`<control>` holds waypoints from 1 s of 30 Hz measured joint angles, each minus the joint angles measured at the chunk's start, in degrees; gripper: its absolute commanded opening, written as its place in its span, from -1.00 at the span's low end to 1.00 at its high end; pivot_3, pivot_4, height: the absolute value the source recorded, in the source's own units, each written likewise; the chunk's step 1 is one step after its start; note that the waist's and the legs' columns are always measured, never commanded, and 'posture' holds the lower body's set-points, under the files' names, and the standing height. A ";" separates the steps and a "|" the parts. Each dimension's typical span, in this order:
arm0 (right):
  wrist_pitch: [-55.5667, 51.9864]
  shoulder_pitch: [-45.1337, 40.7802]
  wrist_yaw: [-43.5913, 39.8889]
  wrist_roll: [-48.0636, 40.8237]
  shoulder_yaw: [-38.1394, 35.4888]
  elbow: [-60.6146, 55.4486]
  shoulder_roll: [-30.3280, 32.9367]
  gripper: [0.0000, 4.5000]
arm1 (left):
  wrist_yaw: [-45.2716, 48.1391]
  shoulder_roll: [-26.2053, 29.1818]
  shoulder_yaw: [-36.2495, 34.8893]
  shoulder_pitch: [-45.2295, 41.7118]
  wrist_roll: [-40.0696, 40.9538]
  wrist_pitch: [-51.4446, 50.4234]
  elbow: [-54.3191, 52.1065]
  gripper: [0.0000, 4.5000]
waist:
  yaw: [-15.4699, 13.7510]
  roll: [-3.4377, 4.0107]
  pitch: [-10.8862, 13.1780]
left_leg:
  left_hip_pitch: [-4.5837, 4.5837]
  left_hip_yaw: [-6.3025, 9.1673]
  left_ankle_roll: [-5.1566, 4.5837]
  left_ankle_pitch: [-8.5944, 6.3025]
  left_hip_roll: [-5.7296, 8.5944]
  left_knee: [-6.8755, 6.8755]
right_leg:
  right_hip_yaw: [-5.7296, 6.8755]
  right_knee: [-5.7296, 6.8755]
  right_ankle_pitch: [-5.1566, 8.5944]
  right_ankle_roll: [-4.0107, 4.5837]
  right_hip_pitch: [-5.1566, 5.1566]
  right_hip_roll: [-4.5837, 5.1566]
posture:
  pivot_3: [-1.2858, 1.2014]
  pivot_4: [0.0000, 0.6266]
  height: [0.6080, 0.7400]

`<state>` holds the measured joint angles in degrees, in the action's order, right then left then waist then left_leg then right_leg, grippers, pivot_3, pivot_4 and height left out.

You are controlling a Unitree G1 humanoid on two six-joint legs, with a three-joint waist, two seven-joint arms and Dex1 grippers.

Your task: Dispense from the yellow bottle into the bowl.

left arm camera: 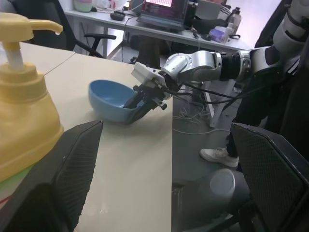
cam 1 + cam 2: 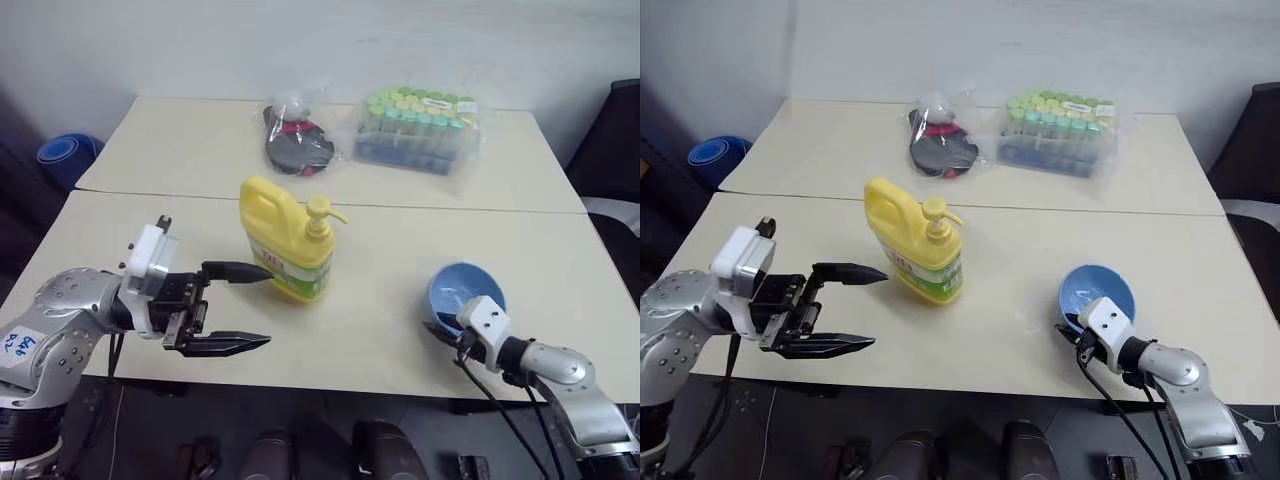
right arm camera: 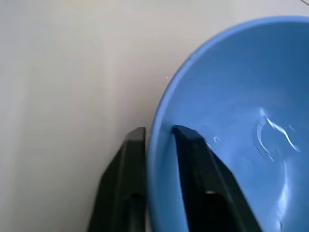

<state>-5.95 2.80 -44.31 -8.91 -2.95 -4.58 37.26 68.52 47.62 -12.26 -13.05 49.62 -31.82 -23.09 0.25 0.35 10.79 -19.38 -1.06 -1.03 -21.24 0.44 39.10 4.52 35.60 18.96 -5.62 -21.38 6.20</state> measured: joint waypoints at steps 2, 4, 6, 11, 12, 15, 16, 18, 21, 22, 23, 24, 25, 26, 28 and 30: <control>0.70 -1.13 0.01 0.04 -0.39 0.06 0.30 -0.99 | -0.45 -0.43 -0.01 -0.92 0.10 -0.01 0.02 1.00 | 0.05 -0.01 0.00 | 0.03 -0.01 0.00 0.00 -0.01 0.00 | -0.02 0.00 0.00 0.00 0.01 -0.01 | 0.03 -0.52 1.00; 1.09 -1.40 -0.54 0.15 -0.03 -0.05 0.72 -0.99 | -1.31 -0.70 -0.21 -1.19 0.50 -0.22 0.18 1.00 | -0.06 0.04 0.03 | -0.01 0.00 0.01 0.00 -0.01 0.00 | -0.01 0.00 0.00 0.00 -0.03 -0.01 | 0.03 -0.52 1.00; 1.01 -1.94 -1.56 0.45 0.16 -0.77 1.79 -0.99 | -2.21 -0.74 -0.53 -1.88 0.92 -0.67 0.56 1.00 | -0.12 0.08 0.05 | -0.08 0.00 0.00 0.00 -0.01 0.00 | -0.01 -0.01 0.00 0.00 -0.08 -0.01 | 0.03 -0.52 1.00; -2.64 -10.71 -7.65 -2.12 0.15 -5.62 8.16 -0.99 | -6.20 -0.38 -3.16 -10.27 5.58 -4.40 3.50 1.00 | -0.07 0.15 0.16 | -0.12 0.00 -0.02 0.02 -0.01 0.09 | 0.01 0.05 -0.01 -0.01 -0.12 -0.02 | 0.03 -0.52 1.00; -3.27 -13.15 -8.79 -2.68 0.08 -6.64 9.44 -0.99 | -6.89 0.03 -3.56 -12.22 6.15 -5.09 3.99 1.00 | -0.07 0.15 0.16 | -0.13 0.03 0.00 0.02 -0.01 0.05 | 0.03 0.02 -0.01 -0.01 -0.12 -0.03 | 0.03 -0.52 1.00; -5.73 -20.61 -13.79 -4.02 0.81 -7.55 13.10 -0.99 | -8.53 0.13 -3.24 -18.66 6.06 -6.21 7.12 1.00 | -0.16 0.16 0.17 | -0.29 0.10 0.01 0.03 -0.01 0.05 | 0.14 0.06 -0.02 -0.03 -0.17 -0.08 | 0.03 -0.52 1.00; -6.72 -23.04 -15.54 -4.40 1.47 -7.58 14.27 -0.99 | -8.75 0.12 -2.53 -20.71 5.24 -6.17 8.54 1.00 | -0.18 0.16 0.17 | -0.33 0.11 0.01 0.03 -0.01 0.08 | 0.17 0.07 -0.02 -0.03 -0.19 -0.09 | 0.03 -0.52 1.00; -9.84 -28.84 -19.95 -6.07 3.19 -8.55 16.64 -1.00 | -9.27 -0.64 0.09 -25.58 1.90 -5.20 11.27 0.82 | -0.33 0.16 0.18 | -0.52 0.29 -0.01 0.04 0.01 0.14 | 0.36 0.01 -0.03 -0.06 -0.20 -0.10 | 0.03 -0.52 1.00; -13.96 -34.84 -25.72 -8.68 5.38 -10.72 19.28 -1.00 | -9.57 -3.98 3.56 -30.50 -1.39 -3.68 14.52 0.48 | -0.50 0.15 0.18 | -0.93 0.62 -0.01 0.04 0.01 0.34 | 0.69 -0.06 -0.03 -0.06 -0.35 -0.10 | 0.03 -0.52 1.00; -14.91 -36.20 -26.98 -9.25 6.15 -11.00 19.61 -1.00 | -9.50 -4.97 4.35 -31.45 -2.01 -3.49 15.38 0.35 | -0.51 0.15 0.18 | -1.01 0.65 0.00 0.03 0.01 0.45 | 0.75 -0.03 -0.04 -0.06 -0.38 -0.10 | 0.03 -0.52 1.00; -16.57 -38.50 -28.74 -9.94 7.44 -11.33 19.79 -1.00 | -9.39 -6.55 5.59 -33.09 -2.80 -3.22 16.47 0.20 | -0.46 0.14 0.19 | -1.11 0.65 -0.01 0.02 0.02 0.50 | 0.79 -0.04 -0.05 -0.08 -0.42 -0.09 | 0.03 -0.52 1.00; -18.05 -40.48 -29.88 -10.62 8.46 -11.82 19.79 -1.00 | -9.18 -7.72 6.77 -34.40 -3.21 -3.16 17.18 0.08 | -0.41 0.13 0.19 | -1.22 0.67 -0.01 0.02 0.02 0.59 | 0.81 -0.02 -0.05 -0.10 -0.49 -0.09 | 0.03 -0.52 1.00; -19.12 -41.89 -30.49 -10.97 9.25 -12.30 19.79 -1.00 | -9.08 -8.46 7.32 -35.22 -3.62 -3.16 17.41 -0.01 | -0.34 0.13 0.19 | -1.28 0.67 -0.01 0.02 0.04 0.63 | 0.81 0.03 -0.06 -0.11 -0.56 -0.08 | 0.03 -0.52 1.00; -20.65 -43.83 -31.34 -11.69 10.13 -13.43 19.77 -1.00 | -9.03 -9.54 8.50 -36.74 -4.23 -3.15 17.58 -0.16 | -0.33 0.13 0.19 | -1.44 0.73 -0.01 0.02 0.03 0.74 | 0.84 0.06 -0.06 -0.12 -0.67 -0.08 | 0.03 -0.52 1.00; -22.59 -46.14 -32.19 -12.83 11.23 -14.91 19.58 -1.00 | -8.93 -10.74 9.20 -38.20 -5.13 -3.06 17.94 -0.41 | -0.30 0.13 0.19 | -1.85 0.77 -0.01 0.02 0.03 0.95 | 0.86 0.31 -0.07 -0.12 -1.03 -0.07 | 0.03 -0.52 1.00; -24.83 -48.07 -32.67 -13.86 12.57 -16.48 18.43 -1.00 | -8.91 -12.15 10.40 -38.59 -6.58 -2.71 19.58 -0.71 | -0.30 0.13 0.19 | -1.86 0.76 -0.01 0.05 0.04 1.00 | 0.86 0.40 -0.07 -0.12 -1.07 -0.07 | 0.03 -0.52 1.00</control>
<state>-30.79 -45.26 -76.98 -22.77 9.61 -21.05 55.68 59.62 35.47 -1.86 -51.64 43.03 -34.53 -3.51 -0.05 0.48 10.98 -21.24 -0.30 -1.04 -21.19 0.48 40.10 5.38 36.01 18.90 -5.74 -22.45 6.13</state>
